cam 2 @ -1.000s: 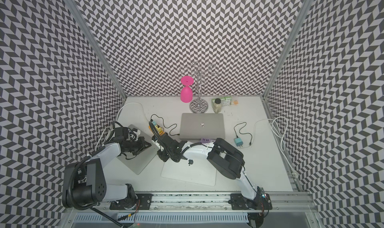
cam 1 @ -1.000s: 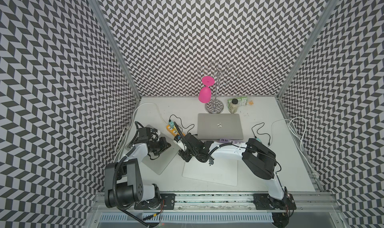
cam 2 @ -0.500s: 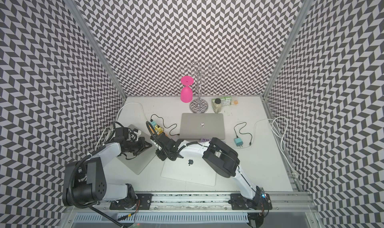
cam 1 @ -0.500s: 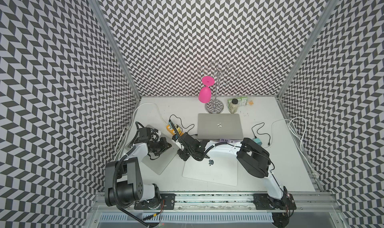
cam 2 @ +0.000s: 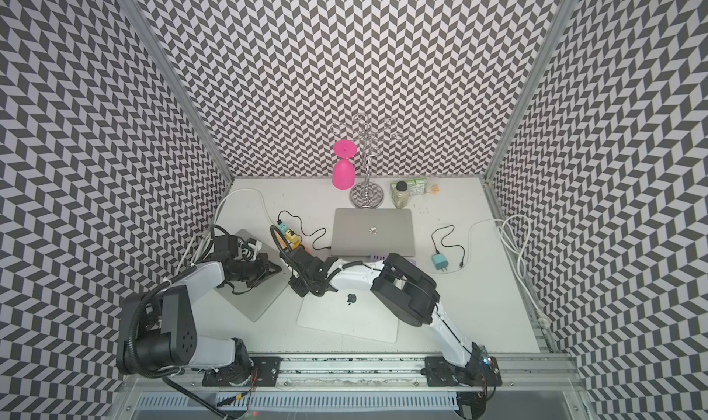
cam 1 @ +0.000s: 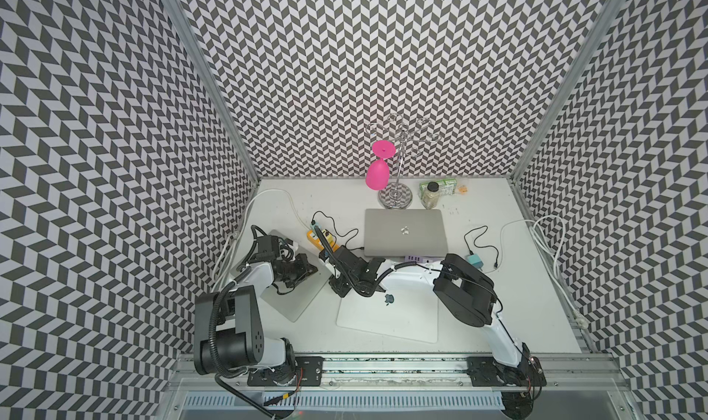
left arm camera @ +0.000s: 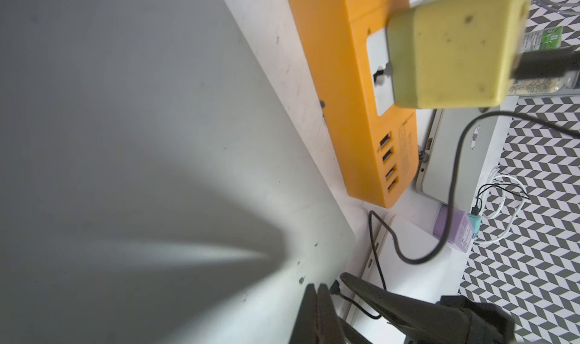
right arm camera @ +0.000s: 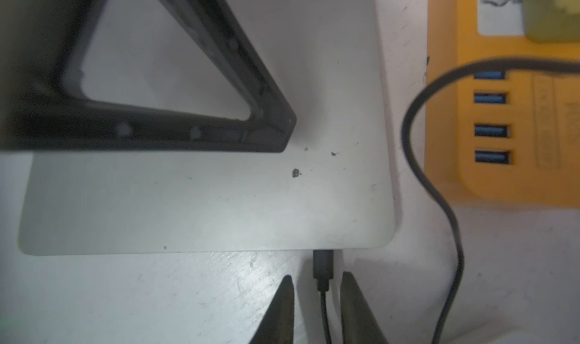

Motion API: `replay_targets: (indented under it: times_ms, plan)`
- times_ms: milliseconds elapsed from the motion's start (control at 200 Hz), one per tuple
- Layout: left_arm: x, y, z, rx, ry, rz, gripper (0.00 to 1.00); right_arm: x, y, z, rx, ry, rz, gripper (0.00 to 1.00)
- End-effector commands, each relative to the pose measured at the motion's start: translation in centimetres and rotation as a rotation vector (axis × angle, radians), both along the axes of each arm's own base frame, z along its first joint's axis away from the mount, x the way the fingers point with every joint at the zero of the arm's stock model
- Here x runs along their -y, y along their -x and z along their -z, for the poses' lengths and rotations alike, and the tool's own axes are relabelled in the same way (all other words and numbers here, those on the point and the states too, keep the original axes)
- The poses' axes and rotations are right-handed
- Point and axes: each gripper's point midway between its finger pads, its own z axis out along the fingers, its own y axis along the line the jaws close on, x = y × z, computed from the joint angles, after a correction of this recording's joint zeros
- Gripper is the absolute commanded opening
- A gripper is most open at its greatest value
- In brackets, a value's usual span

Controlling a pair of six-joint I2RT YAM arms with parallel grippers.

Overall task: Unplug the laptop charger
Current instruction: Remove the charging cable from the laptop.

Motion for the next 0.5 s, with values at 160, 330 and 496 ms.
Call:
replay_targets:
  times_ms: [160, 330, 496]
  plan:
    - [0.35, 0.15, 0.32, -0.012, 0.008, 0.025, 0.00, -0.77, -0.75, 0.51, 0.023, -0.006, 0.014, 0.24]
    - [0.38, 0.21, 0.47, -0.018, 0.010, 0.026, 0.00, -1.03, -1.01, 0.59, 0.020, -0.013, 0.026, 0.24]
    - [0.44, 0.24, 0.51, -0.021, 0.010, 0.029, 0.00, -0.71, -1.58, 0.96, 0.036, 0.009, 0.056, 0.21]
